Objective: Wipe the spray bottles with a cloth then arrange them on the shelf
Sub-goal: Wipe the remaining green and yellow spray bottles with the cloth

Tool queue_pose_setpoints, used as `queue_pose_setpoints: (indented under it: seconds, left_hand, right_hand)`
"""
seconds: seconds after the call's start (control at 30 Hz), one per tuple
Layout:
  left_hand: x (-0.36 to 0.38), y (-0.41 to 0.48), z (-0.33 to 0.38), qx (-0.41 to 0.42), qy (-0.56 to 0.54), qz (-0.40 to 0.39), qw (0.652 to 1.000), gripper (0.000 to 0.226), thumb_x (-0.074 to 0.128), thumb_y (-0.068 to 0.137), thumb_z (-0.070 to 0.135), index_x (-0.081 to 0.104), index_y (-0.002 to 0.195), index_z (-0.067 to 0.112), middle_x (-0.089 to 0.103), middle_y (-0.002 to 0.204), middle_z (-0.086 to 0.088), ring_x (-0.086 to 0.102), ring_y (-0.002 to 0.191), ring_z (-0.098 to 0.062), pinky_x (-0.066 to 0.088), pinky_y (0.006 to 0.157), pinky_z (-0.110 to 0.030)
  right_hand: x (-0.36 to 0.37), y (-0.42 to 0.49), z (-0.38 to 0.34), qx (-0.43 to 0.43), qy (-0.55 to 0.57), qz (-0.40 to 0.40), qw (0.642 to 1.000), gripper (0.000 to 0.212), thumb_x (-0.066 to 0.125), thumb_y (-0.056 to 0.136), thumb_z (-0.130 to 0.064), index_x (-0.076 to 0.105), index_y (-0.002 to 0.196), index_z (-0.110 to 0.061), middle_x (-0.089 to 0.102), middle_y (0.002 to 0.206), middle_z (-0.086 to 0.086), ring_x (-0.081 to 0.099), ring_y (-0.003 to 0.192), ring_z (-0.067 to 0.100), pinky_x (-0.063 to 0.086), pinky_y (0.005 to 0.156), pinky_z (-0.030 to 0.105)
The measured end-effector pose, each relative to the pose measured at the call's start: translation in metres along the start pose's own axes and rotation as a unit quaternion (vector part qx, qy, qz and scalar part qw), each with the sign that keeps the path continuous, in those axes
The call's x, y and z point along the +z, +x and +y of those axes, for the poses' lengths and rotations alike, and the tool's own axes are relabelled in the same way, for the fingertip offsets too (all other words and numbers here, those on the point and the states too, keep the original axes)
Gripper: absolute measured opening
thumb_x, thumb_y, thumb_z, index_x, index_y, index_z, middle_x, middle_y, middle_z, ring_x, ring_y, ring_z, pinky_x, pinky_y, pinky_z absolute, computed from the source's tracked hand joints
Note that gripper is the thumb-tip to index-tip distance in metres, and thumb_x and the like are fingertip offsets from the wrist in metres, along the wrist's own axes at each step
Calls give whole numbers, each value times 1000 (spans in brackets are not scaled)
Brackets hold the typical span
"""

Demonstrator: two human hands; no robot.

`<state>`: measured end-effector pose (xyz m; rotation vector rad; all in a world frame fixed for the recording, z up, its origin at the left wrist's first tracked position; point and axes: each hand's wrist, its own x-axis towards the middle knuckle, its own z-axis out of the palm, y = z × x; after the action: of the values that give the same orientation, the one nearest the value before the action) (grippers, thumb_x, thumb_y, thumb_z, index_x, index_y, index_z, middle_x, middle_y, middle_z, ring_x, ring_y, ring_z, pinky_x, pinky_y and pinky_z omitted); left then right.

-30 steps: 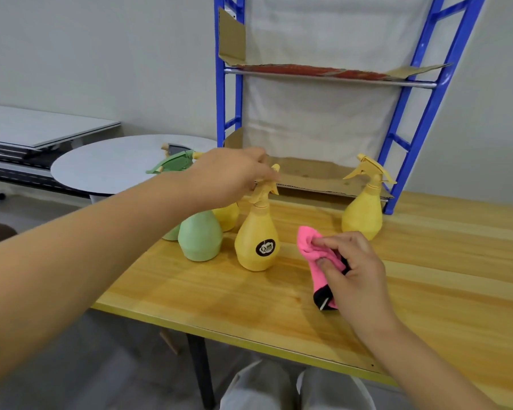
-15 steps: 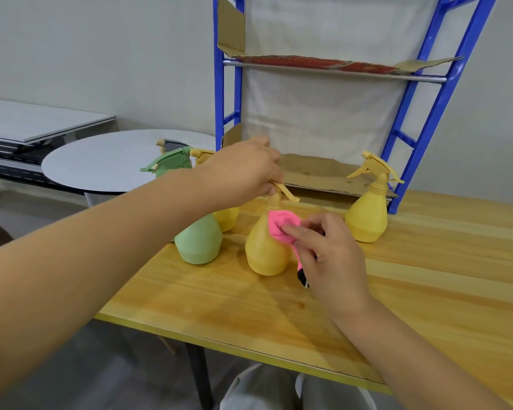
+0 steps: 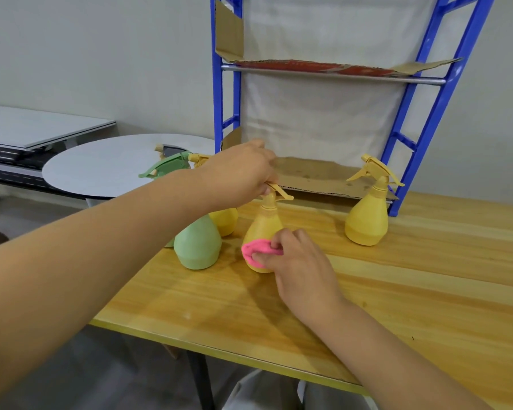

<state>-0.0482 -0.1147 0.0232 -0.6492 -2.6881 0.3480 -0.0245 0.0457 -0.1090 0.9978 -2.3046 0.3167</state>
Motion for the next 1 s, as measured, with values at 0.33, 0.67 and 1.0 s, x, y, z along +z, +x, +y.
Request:
queue_pose_setpoints:
  seconds: [0.33,0.67,1.0]
  left_hand:
    - [2,0,-6,-98,57,-24,993,18,52,91,23,64,101,14,40,86,1,42,101,-22,37,62,-33]
    - [-1,37,40,-94,-73,45,992,41,52,88,24,54,129,27,55,113,-2,43,112,-22,40,84,-32]
    - [22,146,93,-55,-136,73,987,46,42,93,9,41,138,16,46,139,-4,36,126,-24,34,104,-37]
  right_hand:
    - [-25,-20,27,58,40,4,998,48,81,61,1,74,97,-30,57,83,-2,53,75,20,44,48,27]
    - [-44,-43,67,100,75,37,992,42,75,66,4,74,97,-25,59,86,1,56,79,23,52,52,36]
    - [-69,-71,135,177,108,71,976,37,71,73,0,74,97,-27,57,90,-6,54,90,16,51,64,33]
